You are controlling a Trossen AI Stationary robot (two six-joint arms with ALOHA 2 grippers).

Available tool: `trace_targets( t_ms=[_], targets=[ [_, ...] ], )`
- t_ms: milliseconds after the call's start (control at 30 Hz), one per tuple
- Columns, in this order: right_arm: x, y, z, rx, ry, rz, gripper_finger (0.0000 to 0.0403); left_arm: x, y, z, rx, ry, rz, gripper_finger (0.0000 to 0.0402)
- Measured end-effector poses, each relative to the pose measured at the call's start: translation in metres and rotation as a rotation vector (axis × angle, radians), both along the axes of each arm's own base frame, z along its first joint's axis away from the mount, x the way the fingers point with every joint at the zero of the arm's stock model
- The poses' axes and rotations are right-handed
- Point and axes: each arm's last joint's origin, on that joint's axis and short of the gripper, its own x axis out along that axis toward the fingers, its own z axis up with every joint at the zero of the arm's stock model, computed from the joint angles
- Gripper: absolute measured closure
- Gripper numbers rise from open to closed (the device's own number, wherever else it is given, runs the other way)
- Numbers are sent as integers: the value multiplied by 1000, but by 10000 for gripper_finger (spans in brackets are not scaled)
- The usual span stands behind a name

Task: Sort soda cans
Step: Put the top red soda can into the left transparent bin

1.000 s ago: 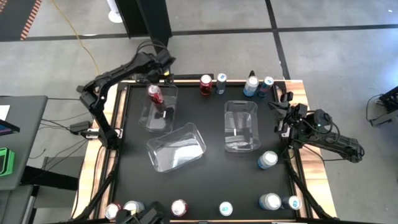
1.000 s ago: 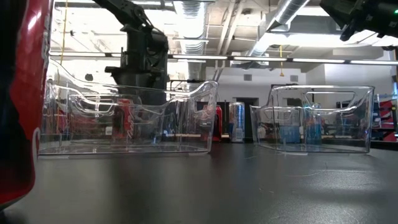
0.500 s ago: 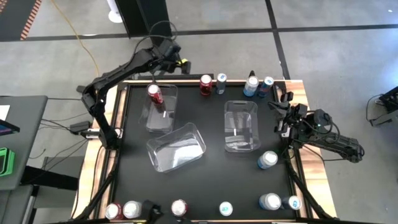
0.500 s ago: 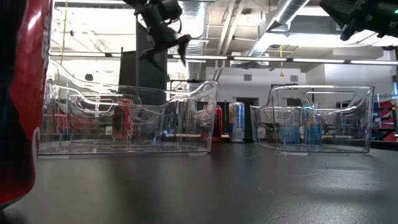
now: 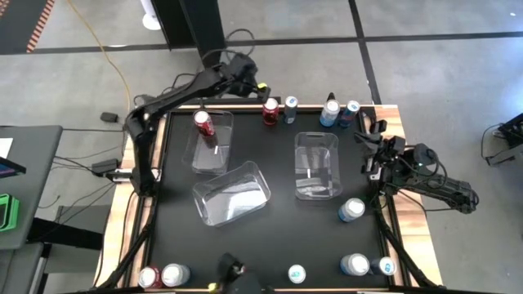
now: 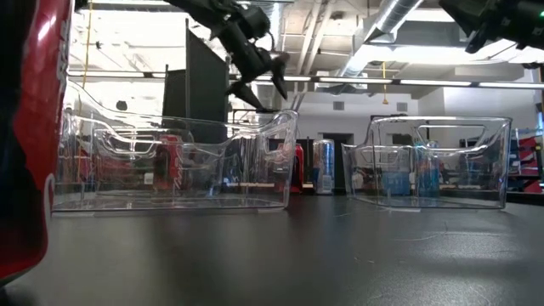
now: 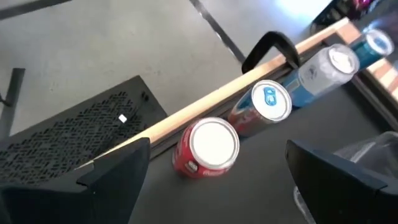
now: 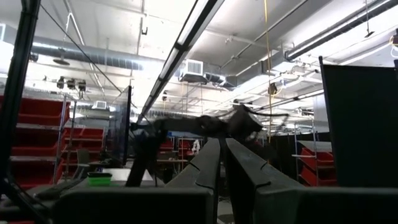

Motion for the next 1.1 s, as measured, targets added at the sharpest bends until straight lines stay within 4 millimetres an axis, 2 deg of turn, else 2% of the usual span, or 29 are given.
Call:
trace_targets(
  t_ms=[200, 333, 433, 567, 767, 1100],
  targets=[
    [-1, 0, 1, 7, -17, 9, 356, 26, 17, -5, 1, 107, -60, 31],
    [-1, 0, 1, 8, -16, 9, 356, 41, 25, -23, -13, 184, -101, 31],
    [-1, 0, 1, 8, -16, 9, 356, 44, 26, -40, -42, 222, -122, 31],
    [0, 0, 1, 4, -12, 5, 356, 45, 27, -49, -76, 255, -125, 31],
    [0, 0, 0, 0, -5, 1, 356, 49, 27, -44, -49, 214, -123, 31],
    [0, 0, 0, -2, -3, 0, 356, 55, 23, -50, -35, 215, -152, 31]
  ],
)
